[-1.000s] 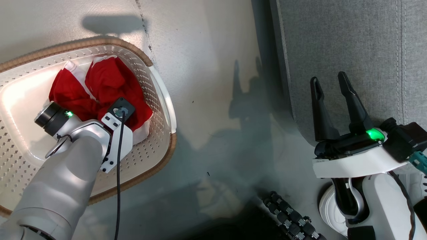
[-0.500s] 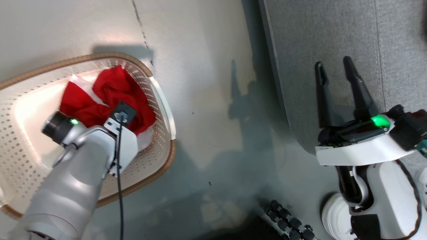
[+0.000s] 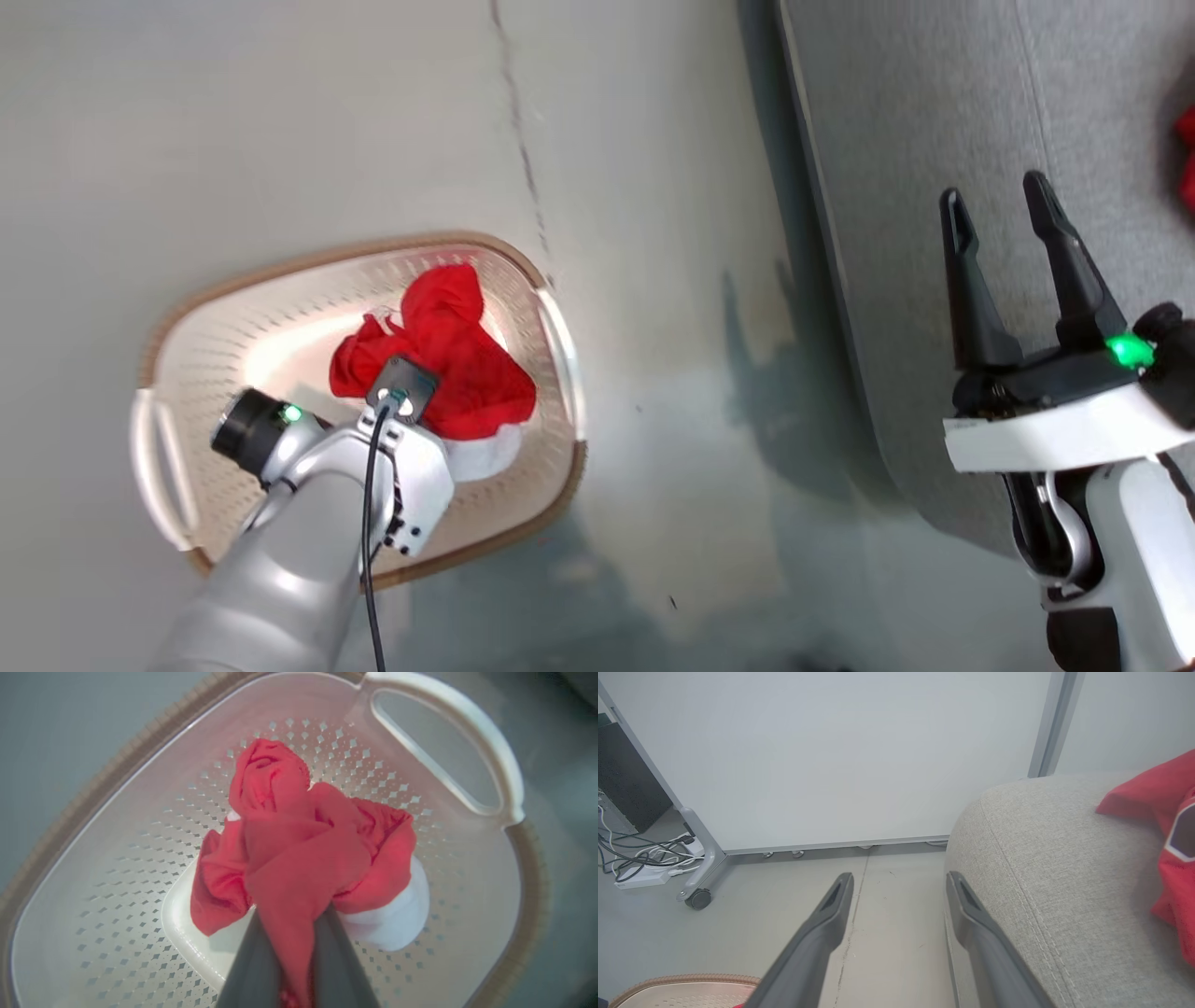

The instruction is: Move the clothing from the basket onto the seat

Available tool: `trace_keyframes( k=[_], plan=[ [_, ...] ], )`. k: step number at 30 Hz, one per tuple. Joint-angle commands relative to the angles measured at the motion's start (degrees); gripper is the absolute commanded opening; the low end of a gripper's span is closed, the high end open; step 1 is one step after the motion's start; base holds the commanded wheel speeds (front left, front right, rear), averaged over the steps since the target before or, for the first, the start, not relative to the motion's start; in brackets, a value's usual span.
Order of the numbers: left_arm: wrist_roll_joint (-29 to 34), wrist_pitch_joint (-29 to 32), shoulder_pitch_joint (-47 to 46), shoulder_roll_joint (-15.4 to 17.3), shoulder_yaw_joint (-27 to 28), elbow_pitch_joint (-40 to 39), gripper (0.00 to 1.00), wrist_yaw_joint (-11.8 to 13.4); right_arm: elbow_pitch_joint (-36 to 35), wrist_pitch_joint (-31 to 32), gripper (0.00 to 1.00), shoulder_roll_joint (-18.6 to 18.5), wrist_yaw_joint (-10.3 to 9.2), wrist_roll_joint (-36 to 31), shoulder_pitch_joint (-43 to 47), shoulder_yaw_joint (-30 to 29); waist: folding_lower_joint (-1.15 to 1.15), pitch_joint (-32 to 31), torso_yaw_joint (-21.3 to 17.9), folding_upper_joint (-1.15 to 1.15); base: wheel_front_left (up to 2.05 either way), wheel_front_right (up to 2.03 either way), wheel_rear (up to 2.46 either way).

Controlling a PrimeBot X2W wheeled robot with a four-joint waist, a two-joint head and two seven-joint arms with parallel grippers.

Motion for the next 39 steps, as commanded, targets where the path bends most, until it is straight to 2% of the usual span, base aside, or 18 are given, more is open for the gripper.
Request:
trace_keyframes(
  k=[1, 5, 9, 12, 17, 25, 33, 39],
  plan=[
    [-0.87, -1.23, 1.27, -0.28, 0.44, -0.14, 0.00, -0.04, 0.43, -0.12, 1.00, -0.81, 0.01, -0.09, 1.16, -0.19, 0.00, -6.01, 4.27, 0.00, 0.00, 0.00, 0.00],
    [-3.19, -4.66, 3.16, -0.63, 1.94, -1.47, 0.00, 0.12, 1.28, -0.11, 1.00, -1.70, 0.01, 0.12, 2.28, 0.03, 0.00, -10.83, 6.41, 0.00, 0.00, 0.00, 0.00],
    [-4.64, -6.08, 5.21, -0.80, 3.07, -4.69, 0.00, 1.39, 1.79, -0.12, 1.00, -2.49, 0.01, 0.34, 3.65, 0.04, 0.00, -15.15, 8.56, 0.00, 0.00, 0.00, 0.00],
    [-4.48, -6.17, 6.72, -0.71, 4.80, -11.55, 0.00, 3.04, 1.91, -0.11, 1.00, -2.75, 0.01, 0.66, 4.68, -0.54, 0.00, -17.69, 10.16, 0.00, 0.00, 0.00, 0.00],
    [-2.34, -6.16, 11.09, 1.54, 9.68, -24.72, 0.00, 5.26, 2.38, -0.11, 1.00, -2.89, 0.01, 0.98, 6.12, -0.60, 0.00, -21.54, 12.02, 0.00, 0.00, 0.00, 0.00],
    [1.78, -6.19, 18.26, 1.94, 20.50, -44.23, 0.00, 6.94, 3.40, -0.11, 1.00, -2.56, 0.01, 1.43, 8.28, -0.57, 0.00, -26.53, 13.48, 0.00, 0.00, 0.00, 0.00],
    [5.45, -6.18, 23.28, -0.17, 28.94, -61.92, 0.00, 4.78, 3.92, -0.11, 1.00, -1.84, 0.01, 1.58, 9.87, -0.80, 0.00, -29.49, 14.05, 0.00, 0.00, 0.00, 0.00],
    [5.58, -6.15, 25.03, -0.82, 31.18, -73.23, 0.00, 4.13, 4.23, -0.11, 1.00, -1.58, 0.01, 1.69, 10.55, -0.59, 0.00, -31.06, 13.97, 0.00, 0.00, 0.00, 0.00]
  ],
)
